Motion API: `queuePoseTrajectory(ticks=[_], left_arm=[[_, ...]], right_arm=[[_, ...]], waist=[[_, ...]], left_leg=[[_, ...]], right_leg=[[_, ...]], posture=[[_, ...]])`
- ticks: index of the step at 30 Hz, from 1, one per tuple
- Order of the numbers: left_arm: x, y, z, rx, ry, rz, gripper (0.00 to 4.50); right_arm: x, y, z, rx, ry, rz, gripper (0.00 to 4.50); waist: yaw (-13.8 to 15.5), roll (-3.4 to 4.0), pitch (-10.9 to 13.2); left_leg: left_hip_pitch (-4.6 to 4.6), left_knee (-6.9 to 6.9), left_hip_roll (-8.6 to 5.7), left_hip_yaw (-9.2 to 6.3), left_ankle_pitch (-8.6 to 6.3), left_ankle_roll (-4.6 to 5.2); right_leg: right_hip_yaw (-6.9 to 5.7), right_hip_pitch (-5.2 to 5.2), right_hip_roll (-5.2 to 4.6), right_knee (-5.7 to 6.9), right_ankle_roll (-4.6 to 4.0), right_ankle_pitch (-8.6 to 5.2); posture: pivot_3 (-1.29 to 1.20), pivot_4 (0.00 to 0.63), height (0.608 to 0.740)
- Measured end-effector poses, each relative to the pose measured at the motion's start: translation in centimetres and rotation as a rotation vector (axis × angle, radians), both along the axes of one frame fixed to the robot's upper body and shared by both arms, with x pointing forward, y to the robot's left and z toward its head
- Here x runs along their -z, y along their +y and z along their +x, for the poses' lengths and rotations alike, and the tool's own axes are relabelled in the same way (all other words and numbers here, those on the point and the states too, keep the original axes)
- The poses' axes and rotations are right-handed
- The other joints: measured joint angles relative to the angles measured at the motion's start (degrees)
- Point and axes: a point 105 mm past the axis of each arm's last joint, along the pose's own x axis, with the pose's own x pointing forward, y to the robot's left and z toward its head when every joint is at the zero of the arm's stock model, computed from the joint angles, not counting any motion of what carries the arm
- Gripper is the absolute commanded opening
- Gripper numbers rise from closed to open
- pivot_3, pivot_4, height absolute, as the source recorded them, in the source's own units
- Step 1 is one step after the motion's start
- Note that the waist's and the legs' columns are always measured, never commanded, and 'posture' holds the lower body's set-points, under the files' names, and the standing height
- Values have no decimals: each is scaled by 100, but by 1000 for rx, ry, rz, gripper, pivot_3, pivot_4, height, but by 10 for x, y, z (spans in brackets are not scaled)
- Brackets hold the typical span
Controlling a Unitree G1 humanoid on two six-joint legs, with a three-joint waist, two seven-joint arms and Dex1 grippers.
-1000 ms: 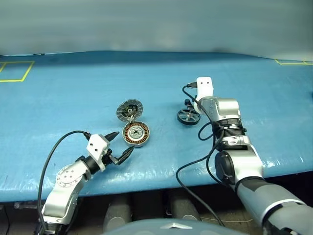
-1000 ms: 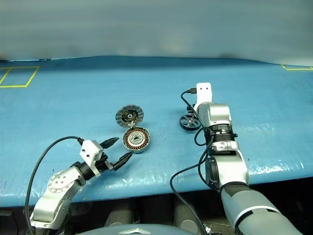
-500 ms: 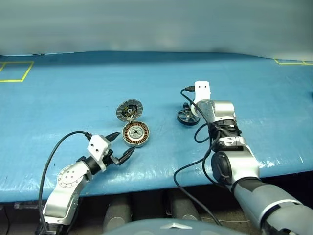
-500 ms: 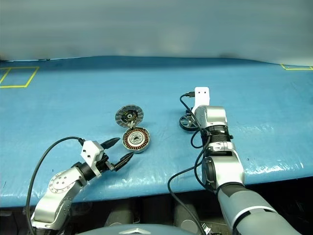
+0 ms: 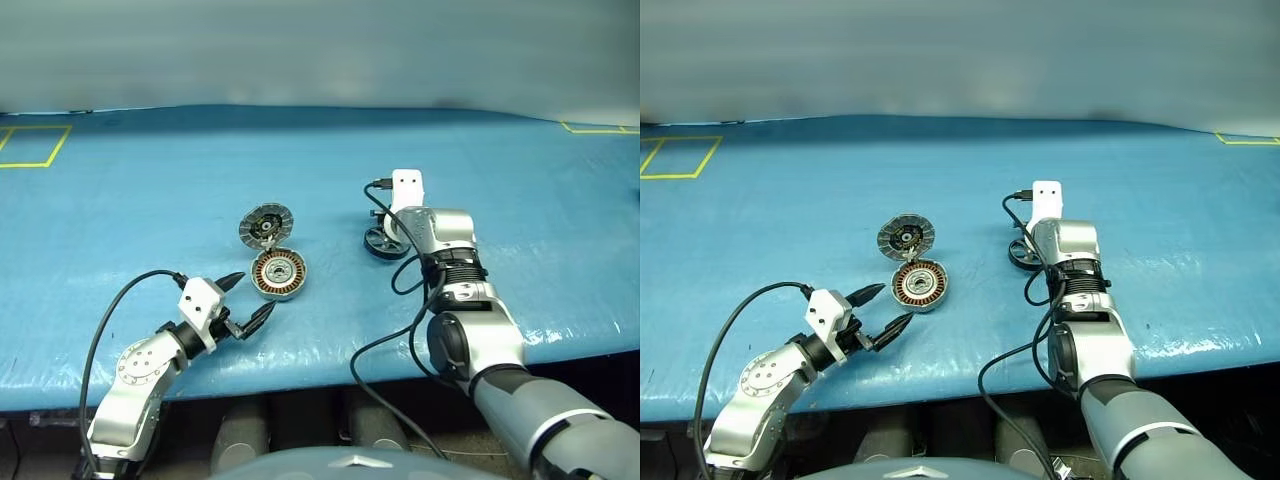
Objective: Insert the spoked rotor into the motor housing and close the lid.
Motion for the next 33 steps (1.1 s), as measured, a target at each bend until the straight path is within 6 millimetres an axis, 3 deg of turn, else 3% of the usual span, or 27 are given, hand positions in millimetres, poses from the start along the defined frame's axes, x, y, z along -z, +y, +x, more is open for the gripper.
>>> queuePoseTrajectory(ticks=[9,15,19,26,33], left_arm=[[0,0,0,1,1,1,4500],[0,0,0,7,2,3,4500],[0,1,0,6,1,5,4500],[0,1,0,0,-1,1,4500],[-3,5,0,-33,-35,-8,4500]], right_arm=[[-6,10,-8,-67,-28,-9,656],[-65,27,-16,-195,-250,-10,656],[-87,45,-42,-428,-363,-60,656],[-82,93,-114,-993,-379,-115,656],[-65,129,-138,-1150,-384,-88,656]], waist=[[-14,5,2],[-7,13,7],[16,13,7],[0,11,7],[5,9,6]], left_leg=[[-5,-1,2,-2,1,2],[-10,-1,2,-3,1,2],[-11,-1,0,-4,1,2],[0,1,4,-2,1,2],[0,23,5,-3,1,2]], right_leg=[[1,-9,1,4,1,1],[0,-16,1,7,1,0],[-1,-13,-2,1,2,-2],[-3,-8,-3,2,-23,-25],[-3,-3,-4,7,-11,-32]], posture=[[0,150,740],[0,150,740],[0,150,740],[0,150,740],[0,150,740]])
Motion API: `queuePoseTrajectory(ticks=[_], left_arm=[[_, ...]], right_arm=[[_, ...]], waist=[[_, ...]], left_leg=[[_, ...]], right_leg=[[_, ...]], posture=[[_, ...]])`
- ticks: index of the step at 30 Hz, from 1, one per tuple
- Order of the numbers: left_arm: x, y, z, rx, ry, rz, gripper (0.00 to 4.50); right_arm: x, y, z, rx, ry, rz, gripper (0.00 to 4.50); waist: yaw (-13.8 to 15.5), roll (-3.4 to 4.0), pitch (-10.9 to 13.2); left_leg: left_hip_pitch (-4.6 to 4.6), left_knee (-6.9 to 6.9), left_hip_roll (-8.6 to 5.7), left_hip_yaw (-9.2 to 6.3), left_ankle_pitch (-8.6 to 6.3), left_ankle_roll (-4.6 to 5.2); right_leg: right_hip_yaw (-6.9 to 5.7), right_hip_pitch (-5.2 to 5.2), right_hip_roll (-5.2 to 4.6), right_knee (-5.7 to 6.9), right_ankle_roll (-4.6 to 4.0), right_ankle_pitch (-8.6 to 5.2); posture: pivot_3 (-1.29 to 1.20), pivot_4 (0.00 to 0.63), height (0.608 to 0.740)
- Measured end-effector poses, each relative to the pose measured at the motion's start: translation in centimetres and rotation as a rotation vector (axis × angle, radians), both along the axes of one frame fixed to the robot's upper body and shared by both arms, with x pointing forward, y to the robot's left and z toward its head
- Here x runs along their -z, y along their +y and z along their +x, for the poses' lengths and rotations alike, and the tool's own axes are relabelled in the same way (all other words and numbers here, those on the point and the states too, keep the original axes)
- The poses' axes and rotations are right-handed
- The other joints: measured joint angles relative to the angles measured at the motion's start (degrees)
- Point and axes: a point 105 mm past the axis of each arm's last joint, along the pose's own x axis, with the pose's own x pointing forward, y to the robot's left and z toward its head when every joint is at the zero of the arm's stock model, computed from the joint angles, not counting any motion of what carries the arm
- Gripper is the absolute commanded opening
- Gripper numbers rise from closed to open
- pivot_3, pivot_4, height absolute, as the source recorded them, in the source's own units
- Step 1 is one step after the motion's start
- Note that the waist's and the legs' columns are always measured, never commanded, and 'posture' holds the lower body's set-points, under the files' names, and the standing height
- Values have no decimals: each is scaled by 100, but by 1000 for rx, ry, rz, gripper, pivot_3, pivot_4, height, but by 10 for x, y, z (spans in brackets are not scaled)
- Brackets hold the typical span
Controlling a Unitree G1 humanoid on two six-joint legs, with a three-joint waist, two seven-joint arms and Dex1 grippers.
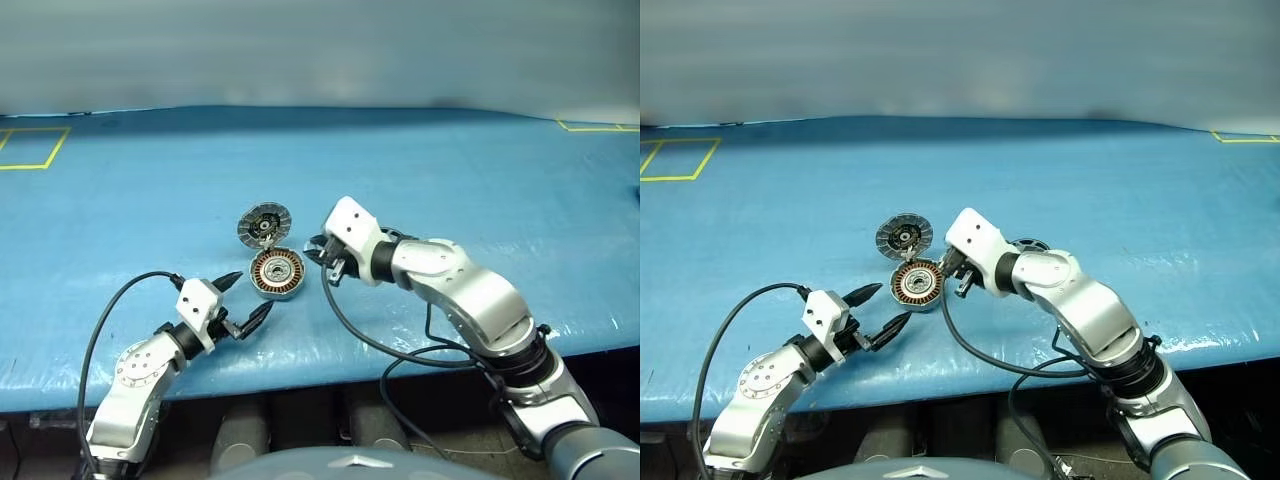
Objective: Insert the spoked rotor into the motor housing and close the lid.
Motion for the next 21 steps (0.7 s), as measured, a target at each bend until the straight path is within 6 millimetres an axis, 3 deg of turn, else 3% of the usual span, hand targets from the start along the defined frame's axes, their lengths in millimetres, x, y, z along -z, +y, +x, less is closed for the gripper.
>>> queuePoseTrajectory(ticks=[8,14,21], left_arm=[[-4,1,1,-32,-50,-4,4500],[-2,0,0,-37,-34,-26,4500],[-1,0,0,-34,-29,-33,4500]], right_arm=[[21,29,6,28,42,25,656],[32,33,18,106,53,28,656],[49,37,13,139,120,41,656]], waist=[[50,-1,-1],[60,-1,-1],[56,-1,-1]], left_leg=[[0,7,-2,-3,0,0],[0,8,-3,-4,0,0],[0,8,-2,-5,0,0]], right_leg=[[-6,6,-3,-1,-18,14],[-8,9,-3,-1,-16,14],[-9,9,-2,-1,-15,13]], posture=[[0,150,740],[0,150,740],[0,150,740]])
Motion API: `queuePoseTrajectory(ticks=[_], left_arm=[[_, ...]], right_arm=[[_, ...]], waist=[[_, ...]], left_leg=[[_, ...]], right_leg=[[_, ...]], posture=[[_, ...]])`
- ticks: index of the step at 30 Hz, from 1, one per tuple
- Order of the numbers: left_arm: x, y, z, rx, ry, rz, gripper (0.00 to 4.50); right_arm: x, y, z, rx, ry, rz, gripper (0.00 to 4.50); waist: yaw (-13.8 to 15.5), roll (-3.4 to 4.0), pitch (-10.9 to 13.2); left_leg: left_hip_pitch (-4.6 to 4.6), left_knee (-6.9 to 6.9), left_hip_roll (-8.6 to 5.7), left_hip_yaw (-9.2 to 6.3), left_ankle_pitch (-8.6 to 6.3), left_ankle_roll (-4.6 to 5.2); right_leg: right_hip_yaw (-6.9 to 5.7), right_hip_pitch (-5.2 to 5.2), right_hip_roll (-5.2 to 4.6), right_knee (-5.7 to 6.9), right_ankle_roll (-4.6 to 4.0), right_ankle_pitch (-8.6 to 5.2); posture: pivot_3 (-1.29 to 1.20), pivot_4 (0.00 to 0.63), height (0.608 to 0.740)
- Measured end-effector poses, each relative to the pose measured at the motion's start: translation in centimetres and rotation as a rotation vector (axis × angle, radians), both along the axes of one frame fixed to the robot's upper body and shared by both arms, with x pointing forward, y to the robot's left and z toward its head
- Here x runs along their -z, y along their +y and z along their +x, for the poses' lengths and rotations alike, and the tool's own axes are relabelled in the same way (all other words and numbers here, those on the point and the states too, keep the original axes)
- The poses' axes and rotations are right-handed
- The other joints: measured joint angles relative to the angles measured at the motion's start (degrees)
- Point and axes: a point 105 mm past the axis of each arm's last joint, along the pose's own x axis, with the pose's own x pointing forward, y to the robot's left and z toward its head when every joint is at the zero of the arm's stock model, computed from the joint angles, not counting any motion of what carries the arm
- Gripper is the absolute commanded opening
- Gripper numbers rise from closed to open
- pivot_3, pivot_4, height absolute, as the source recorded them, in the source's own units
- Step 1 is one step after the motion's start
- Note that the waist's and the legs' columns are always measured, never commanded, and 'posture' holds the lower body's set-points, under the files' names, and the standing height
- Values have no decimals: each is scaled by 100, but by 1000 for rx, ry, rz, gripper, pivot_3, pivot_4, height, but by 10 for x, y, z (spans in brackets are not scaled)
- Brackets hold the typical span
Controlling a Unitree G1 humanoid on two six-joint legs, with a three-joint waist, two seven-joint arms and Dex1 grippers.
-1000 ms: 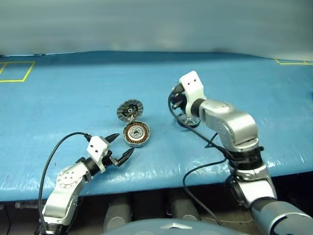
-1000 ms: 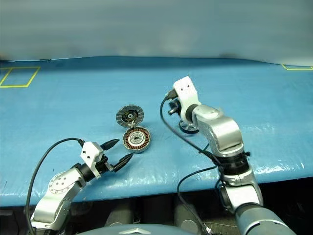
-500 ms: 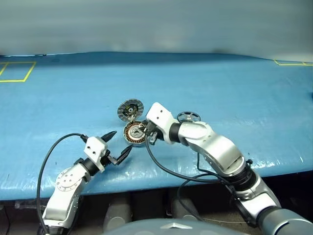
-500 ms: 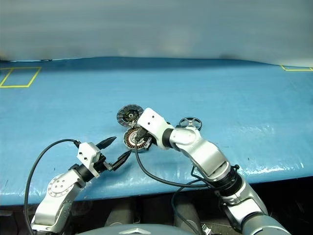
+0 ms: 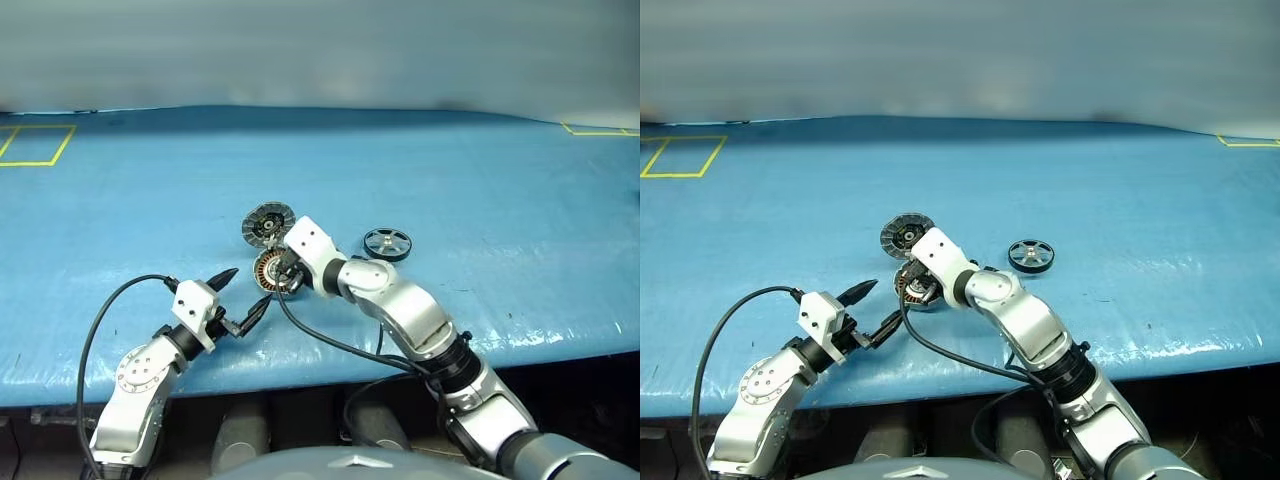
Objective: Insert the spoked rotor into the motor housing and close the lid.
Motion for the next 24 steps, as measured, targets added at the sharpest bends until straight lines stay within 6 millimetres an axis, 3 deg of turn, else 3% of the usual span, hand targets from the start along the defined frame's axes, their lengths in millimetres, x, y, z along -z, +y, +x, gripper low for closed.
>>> queuePoseTrajectory(ticks=[5,14,24], left_arm=[[0,0,0,0,-1,-2,4500],[1,0,1,-2,3,-3,4500],[8,2,1,-10,27,-3,4500]], right_arm=[[6,7,-2,28,30,25,656],[9,0,5,72,44,26,656],[11,-3,3,81,83,32,3936]], waist=[[-5,0,0],[-5,0,0],[-6,0,0]], left_leg=[[0,0,0,-1,0,0],[0,0,0,-4,0,0],[1,0,1,-5,0,0]], right_leg=[[0,1,1,1,1,0],[-2,2,1,0,1,0],[-3,3,0,-1,2,-1]], posture=[[0,150,740],[0,150,740],[0,150,740]])
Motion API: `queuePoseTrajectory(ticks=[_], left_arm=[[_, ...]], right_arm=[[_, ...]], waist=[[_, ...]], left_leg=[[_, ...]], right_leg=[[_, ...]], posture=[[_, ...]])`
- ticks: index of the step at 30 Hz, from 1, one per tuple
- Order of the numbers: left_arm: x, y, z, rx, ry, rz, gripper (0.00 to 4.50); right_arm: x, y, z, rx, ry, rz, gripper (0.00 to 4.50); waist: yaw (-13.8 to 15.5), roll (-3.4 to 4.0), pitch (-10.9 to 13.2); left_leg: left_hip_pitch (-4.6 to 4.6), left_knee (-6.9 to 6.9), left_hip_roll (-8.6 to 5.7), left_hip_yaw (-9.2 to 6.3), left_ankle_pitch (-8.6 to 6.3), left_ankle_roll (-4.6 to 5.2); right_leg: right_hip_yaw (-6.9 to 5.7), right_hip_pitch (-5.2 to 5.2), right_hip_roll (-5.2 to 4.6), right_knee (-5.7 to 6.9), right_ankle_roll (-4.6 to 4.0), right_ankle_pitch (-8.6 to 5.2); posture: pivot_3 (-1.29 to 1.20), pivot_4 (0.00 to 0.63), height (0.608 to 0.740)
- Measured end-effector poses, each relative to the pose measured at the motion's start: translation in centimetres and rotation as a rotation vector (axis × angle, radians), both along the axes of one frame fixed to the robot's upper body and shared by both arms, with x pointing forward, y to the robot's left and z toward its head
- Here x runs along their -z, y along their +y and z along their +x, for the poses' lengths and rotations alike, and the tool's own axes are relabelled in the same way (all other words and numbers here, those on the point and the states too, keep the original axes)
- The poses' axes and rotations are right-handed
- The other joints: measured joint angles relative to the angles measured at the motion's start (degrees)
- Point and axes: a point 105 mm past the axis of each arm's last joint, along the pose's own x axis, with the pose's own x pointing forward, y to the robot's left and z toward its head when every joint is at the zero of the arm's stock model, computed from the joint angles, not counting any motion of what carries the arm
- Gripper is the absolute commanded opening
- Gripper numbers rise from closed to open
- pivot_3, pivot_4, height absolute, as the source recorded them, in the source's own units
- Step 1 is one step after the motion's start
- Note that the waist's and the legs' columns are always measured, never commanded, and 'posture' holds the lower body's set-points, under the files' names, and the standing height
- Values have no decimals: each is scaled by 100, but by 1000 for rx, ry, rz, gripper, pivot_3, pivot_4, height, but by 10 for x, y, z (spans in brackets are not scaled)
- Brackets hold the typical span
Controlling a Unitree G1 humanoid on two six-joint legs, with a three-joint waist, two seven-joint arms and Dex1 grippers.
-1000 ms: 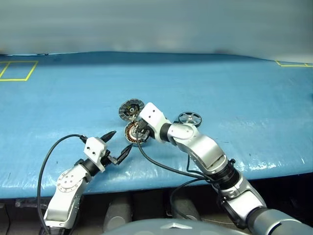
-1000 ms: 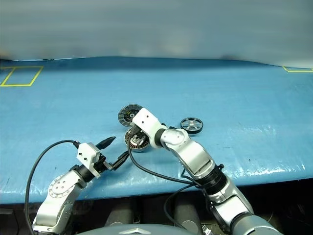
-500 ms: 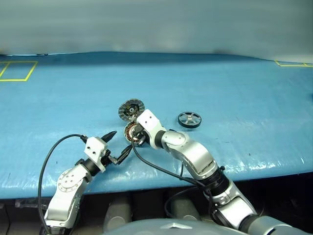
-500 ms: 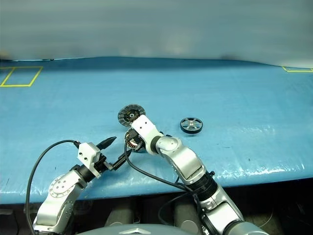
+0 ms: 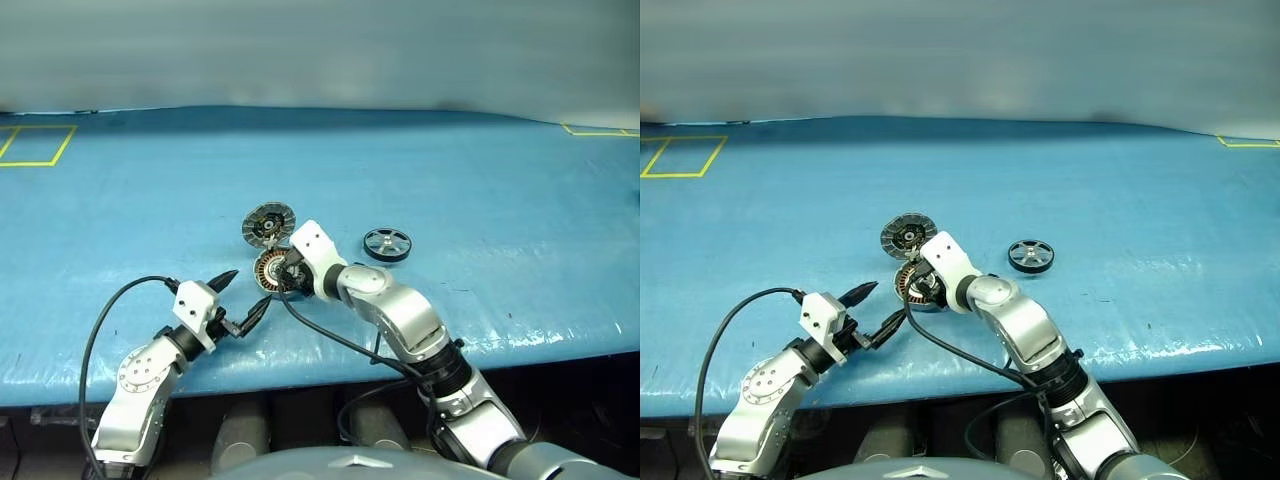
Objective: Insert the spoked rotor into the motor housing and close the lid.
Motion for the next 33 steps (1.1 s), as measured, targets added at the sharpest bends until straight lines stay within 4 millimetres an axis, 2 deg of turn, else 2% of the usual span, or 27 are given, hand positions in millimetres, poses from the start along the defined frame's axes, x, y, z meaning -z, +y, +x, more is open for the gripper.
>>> queuePoseTrajectory(ticks=[3,5,10,15,20,26,33], left_arm=[[1,0,0,-1,2,0,4500],[1,0,0,-2,5,0,4500],[2,0,0,0,5,0,4500],[2,-1,0,4,7,-1,4500],[1,-3,1,7,-2,-5,4500],[1,-3,1,5,-18,2,4500],[4,-2,1,2,-8,4,4500]], right_arm=[[-3,2,-2,-6,-1,13,3823],[-12,2,-3,-6,-11,42,3353],[-39,-2,-4,7,-33,115,1769],[-30,-7,-7,-11,-60,-40,75],[-22,-6,-11,-20,-33,-98,27],[-24,-5,-5,-14,-43,-116,27],[-15,-6,0,-1,-16,-146,27]], waist=[[5,0,0],[5,0,0],[4,0,0],[-9,1,0],[-8,0,0],[-8,0,0],[-9,0,0]], left_leg=[[-2,0,-1,0,0,0],[-1,1,-1,1,0,0],[-1,0,0,0,0,0],[-2,-1,-1,3,0,0],[-3,-2,-1,2,0,0],[-2,-2,-1,2,0,0],[-3,-3,-1,2,0,0]], right_leg=[[0,0,-1,0,0,0],[0,0,-2,-1,1,0],[-1,-1,-2,0,0,0],[-1,-4,-7,0,-4,2],[-3,-5,-6,-1,-5,1],[-4,-4,-6,-1,-3,0],[-4,-4,-6,-1,-3,0]], posture=[[0,150,740],[0,150,740],[0,150,740],[0,150,740],[0,150,740],[0,150,740],[0,150,740]])
